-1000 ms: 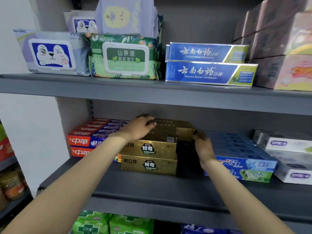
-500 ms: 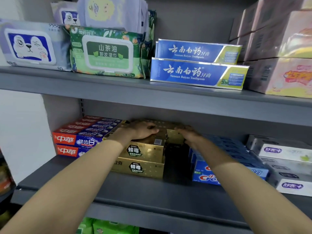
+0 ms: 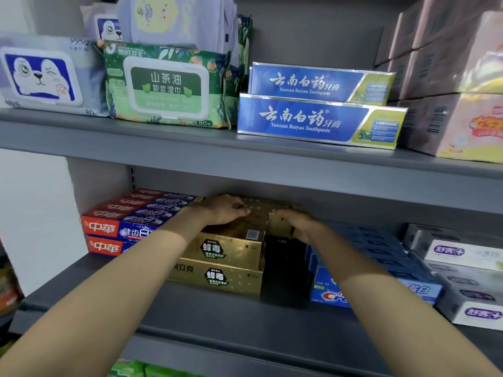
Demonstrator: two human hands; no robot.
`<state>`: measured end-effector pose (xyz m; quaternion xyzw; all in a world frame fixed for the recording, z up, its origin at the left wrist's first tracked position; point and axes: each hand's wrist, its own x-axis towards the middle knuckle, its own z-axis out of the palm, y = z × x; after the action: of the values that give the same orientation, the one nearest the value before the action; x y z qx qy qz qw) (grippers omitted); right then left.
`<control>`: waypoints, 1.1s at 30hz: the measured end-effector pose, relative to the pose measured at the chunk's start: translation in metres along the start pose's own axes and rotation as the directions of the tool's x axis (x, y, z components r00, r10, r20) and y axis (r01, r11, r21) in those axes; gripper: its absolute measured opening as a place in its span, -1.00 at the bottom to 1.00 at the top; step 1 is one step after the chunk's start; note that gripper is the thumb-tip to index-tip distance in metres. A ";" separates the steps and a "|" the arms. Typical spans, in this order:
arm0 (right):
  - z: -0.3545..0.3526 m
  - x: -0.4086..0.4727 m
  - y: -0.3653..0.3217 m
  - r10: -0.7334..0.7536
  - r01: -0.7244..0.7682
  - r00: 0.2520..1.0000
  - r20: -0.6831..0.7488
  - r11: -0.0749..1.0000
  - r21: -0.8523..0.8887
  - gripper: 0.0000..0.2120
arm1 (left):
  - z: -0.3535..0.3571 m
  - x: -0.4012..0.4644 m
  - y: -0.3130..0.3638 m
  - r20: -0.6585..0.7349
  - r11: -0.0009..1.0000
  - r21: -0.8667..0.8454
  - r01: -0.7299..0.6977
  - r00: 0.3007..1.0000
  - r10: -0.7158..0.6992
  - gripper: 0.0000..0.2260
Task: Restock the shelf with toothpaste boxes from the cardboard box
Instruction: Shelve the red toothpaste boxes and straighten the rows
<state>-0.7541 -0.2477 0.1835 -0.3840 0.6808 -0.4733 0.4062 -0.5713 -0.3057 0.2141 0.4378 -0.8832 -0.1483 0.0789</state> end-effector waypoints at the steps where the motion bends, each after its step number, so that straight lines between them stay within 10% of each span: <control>1: 0.002 0.001 -0.001 -0.009 0.009 1.000 0.006 1.000 -0.010 -0.47 | -0.001 0.001 -0.002 -0.002 1.000 -0.006 0.002 1.000 -0.002 -0.59; 33: 0.021 0.019 0.006 0.016 -0.025 0.999 0.050 0.982 0.188 -0.42 | -0.007 0.000 -0.023 -0.001 0.998 0.053 -0.040 0.999 0.040 -0.63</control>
<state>-0.7427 -0.2703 0.1699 -0.3481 0.6268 -0.5222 0.4618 -0.5521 -0.3198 0.2133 0.4223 -0.8952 -0.1230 0.0713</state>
